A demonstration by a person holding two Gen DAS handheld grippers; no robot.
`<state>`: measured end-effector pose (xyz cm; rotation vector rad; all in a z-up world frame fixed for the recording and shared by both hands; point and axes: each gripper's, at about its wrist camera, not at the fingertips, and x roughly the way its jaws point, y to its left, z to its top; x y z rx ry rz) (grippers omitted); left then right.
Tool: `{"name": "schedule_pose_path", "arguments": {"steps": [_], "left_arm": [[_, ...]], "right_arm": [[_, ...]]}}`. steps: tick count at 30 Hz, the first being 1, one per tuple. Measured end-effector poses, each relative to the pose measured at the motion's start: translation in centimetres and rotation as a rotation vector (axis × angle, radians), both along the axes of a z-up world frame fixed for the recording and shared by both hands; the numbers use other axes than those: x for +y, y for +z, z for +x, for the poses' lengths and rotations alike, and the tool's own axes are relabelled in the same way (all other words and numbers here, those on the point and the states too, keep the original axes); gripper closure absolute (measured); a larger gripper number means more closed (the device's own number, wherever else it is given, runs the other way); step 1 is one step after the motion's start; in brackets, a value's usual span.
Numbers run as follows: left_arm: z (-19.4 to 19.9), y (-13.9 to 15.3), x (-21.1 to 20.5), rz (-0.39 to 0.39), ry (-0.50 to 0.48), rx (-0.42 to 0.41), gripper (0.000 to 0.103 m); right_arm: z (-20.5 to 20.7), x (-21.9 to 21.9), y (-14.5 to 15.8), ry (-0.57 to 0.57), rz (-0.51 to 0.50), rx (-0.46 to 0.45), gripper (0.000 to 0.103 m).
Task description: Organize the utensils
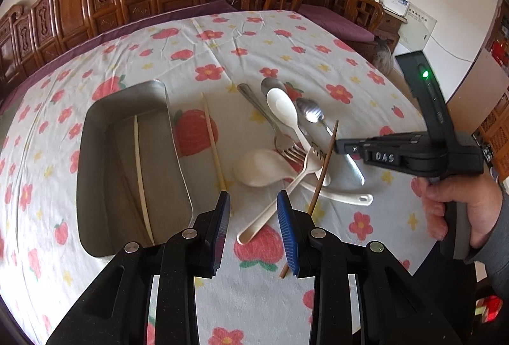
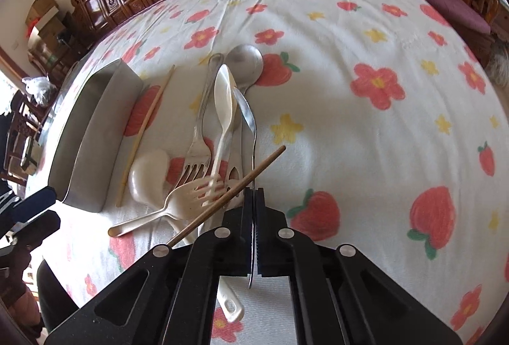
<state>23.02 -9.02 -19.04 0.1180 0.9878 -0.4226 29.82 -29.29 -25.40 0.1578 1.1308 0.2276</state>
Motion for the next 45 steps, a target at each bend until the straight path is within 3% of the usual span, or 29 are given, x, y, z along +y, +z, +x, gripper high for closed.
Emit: {"name": "schedule_pose_path", "arguments": {"steps": [11, 14, 28, 31, 32, 33, 36, 45], "left_arm": [[-0.6, -3.4, -3.2, -0.022, -0.108, 0.085, 0.073], [-1.1, -4.1, -4.5, 0.008, -0.139, 0.072, 0.066], [-1.7, -6.6, -5.8, 0.091, -0.177, 0.089, 0.062], [-1.8, -6.7, -6.1, 0.110, -0.185, 0.071, 0.073], [-1.7, -6.6, -6.0, 0.105, -0.186, 0.072, 0.088], [-1.7, -6.6, -5.9, 0.089, -0.188, 0.085, 0.093], [-1.7, -6.4, -5.6, 0.043, -0.188, 0.111, 0.097], [-2.7, -3.1, -4.2, -0.015, -0.145, 0.047, 0.099]], "right_arm": [[0.7, -2.9, 0.2, -0.044, -0.060, 0.002, 0.101], [0.3, -3.1, 0.2, -0.041, -0.075, -0.001, 0.101], [-4.2, -5.5, 2.9, -0.050, -0.080, -0.052, 0.101], [-5.1, -5.6, 3.4, -0.052, -0.070, -0.056, 0.101], [-5.4, -5.5, 3.5, -0.051, -0.069, -0.057, 0.101], [-5.5, -5.4, 3.6, -0.050, -0.069, -0.058, 0.101], [-6.2, -4.9, 4.0, -0.051, -0.064, -0.060, 0.101], [-7.6, -2.0, 5.6, -0.018, -0.050, -0.082, 0.101]]}}
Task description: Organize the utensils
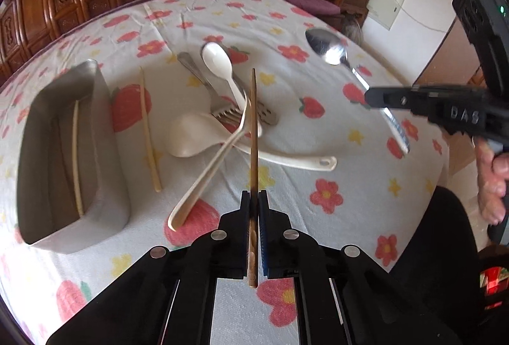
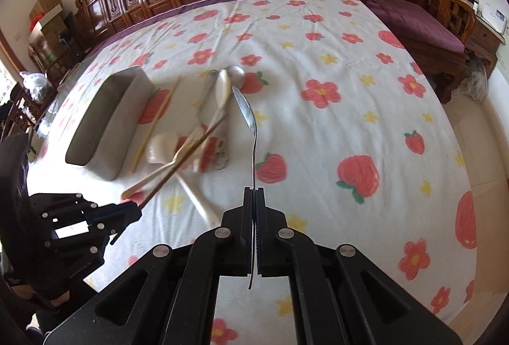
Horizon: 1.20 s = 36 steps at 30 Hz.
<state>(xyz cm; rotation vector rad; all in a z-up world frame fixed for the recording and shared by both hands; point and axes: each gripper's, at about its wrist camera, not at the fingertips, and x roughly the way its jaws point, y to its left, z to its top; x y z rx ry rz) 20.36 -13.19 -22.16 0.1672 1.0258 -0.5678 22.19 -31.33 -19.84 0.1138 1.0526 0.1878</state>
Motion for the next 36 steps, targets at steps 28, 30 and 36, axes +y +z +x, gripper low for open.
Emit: {"name": "schedule_pose_path", "arguments": {"steps": [28, 30, 36], "left_arm": [[3.6, 5.9, 12.4, -0.043, 0.286, -0.104, 0.099], [4.0, 5.4, 12.9, -0.038, 0.303, -0.092, 0.099], [5.4, 3.9, 14.8, -0.042, 0.354, -0.042, 0.099]], "right_arm": [[2.1, 11.8, 3.4, 0.197, 0.055, -0.054, 0.101], [2.2, 12.6, 3.6, 0.208, 0.058, -0.056, 0.101], [2.5, 14.3, 3.7, 0.234, 0.057, -0.056, 0.101]]}}
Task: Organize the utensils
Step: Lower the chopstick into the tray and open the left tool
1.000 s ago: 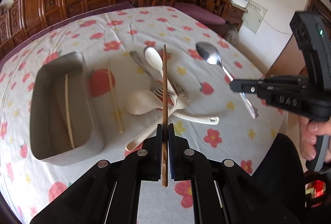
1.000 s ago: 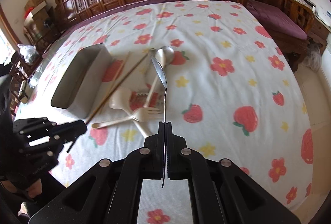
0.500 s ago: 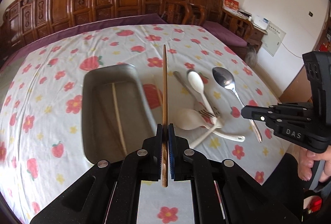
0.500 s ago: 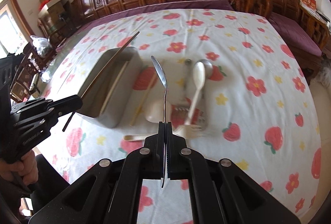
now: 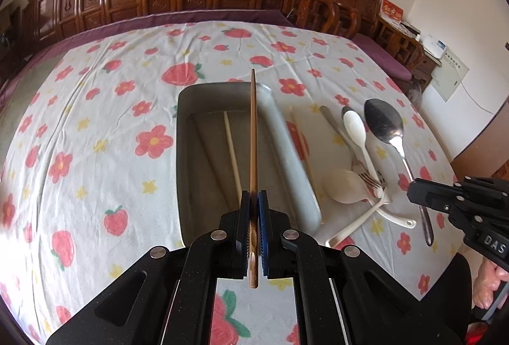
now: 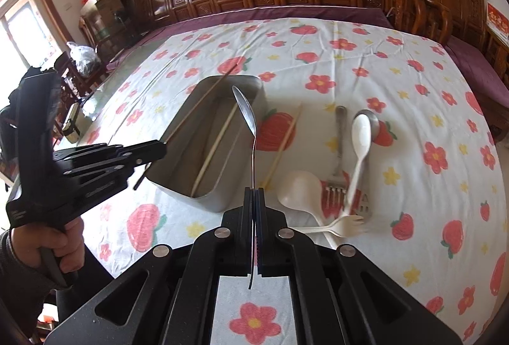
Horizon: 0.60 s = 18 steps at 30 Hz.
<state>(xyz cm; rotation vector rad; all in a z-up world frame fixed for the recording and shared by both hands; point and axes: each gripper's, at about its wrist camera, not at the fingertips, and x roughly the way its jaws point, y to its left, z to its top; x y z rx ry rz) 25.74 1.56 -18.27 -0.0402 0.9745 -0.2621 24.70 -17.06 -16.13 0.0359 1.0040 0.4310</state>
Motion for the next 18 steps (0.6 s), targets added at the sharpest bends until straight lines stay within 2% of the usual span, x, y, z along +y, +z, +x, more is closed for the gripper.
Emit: {"name": "schedule_pose_path", "arguments": {"steps": [5, 15, 18], "left_arm": [[0.7, -0.8, 0.6, 0.007, 0.017, 0.026, 0.099], [2.1, -0.9, 0.8, 0.008, 0.013, 0.027, 0.098], [2.0, -0.4, 0.7, 0.036, -0.002, -0.005, 0.091]], "right_arm": [[0.3, 0.8, 0.1, 0.009, -0.004, -0.001, 0.101], [2.0, 2.1, -0.4, 0.015, -0.010, 0.017, 0.101], [2.5, 2.7, -0.5, 0.020, -0.011, 0.022, 0.101]]}}
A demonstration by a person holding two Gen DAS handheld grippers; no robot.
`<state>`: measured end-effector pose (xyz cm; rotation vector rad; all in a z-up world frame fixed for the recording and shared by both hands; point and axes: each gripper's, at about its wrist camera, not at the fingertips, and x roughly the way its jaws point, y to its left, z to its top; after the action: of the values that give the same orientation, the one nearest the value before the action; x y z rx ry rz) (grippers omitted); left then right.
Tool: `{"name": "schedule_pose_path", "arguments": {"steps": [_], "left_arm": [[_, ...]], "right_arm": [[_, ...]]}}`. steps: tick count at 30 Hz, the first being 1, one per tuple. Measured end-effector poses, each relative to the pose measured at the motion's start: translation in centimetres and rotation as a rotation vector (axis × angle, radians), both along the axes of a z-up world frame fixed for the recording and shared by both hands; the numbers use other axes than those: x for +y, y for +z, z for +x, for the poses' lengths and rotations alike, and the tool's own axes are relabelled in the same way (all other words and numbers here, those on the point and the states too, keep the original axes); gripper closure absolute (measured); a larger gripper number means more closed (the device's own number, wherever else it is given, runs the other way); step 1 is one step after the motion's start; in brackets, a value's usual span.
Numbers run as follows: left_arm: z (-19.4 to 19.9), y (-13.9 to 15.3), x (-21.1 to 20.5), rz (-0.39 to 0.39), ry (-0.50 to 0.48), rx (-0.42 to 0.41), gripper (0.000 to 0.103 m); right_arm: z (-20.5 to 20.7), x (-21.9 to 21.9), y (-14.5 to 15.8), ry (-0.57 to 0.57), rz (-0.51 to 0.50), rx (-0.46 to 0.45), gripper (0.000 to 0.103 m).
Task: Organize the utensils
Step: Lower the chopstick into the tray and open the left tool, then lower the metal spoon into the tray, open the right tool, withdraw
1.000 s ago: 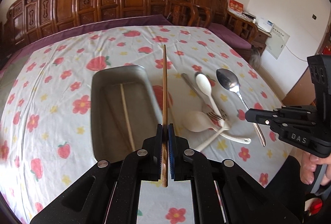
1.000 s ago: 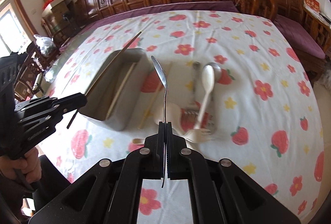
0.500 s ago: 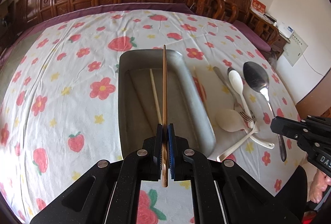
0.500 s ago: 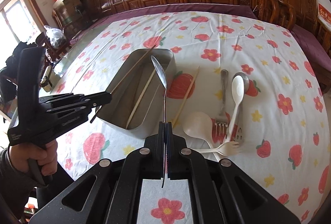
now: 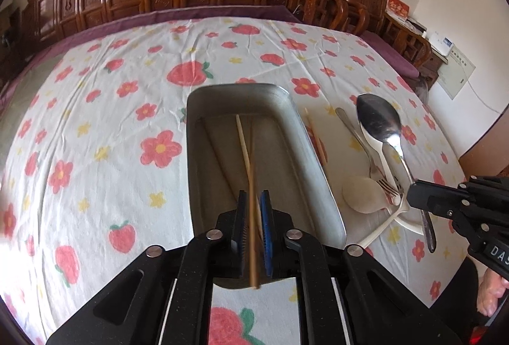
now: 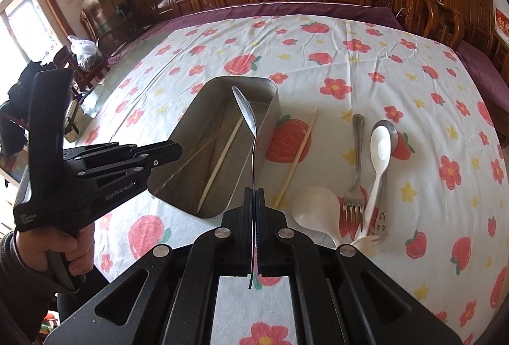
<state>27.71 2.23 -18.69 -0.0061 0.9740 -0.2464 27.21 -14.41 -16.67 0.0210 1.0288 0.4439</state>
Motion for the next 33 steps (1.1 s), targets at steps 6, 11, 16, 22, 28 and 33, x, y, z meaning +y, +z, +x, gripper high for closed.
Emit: {"name": "schedule_pose_path", "arguments": {"steps": [6, 11, 16, 22, 28, 33], "left_arm": [[-0.8, 1.4, 1.7, 0.005, 0.025, -0.045, 0.090], [-1.8, 2.7, 3.9, 0.003, 0.059, -0.071, 0.090], [-2.6, 3.5, 5.4, 0.013, 0.080, -0.092, 0.090], [-3.4, 4.2, 6.4, 0.017, 0.091, -0.107, 0.090], [-3.6, 4.3, 6.5, 0.019, 0.092, -0.111, 0.090], [-3.8, 4.3, 6.3, 0.023, 0.086, -0.112, 0.090]], "right_arm": [[1.0, 1.5, -0.5, 0.015, 0.003, 0.013, 0.101], [2.5, 3.3, -1.4, 0.020, 0.030, 0.042, 0.101], [4.4, 5.4, -2.6, 0.011, 0.056, 0.073, 0.101], [5.9, 7.2, -3.2, 0.003, 0.050, 0.072, 0.101], [6.8, 7.5, -3.7, -0.001, 0.043, 0.073, 0.100], [6.8, 7.2, -3.8, 0.015, 0.050, 0.067, 0.096]]}}
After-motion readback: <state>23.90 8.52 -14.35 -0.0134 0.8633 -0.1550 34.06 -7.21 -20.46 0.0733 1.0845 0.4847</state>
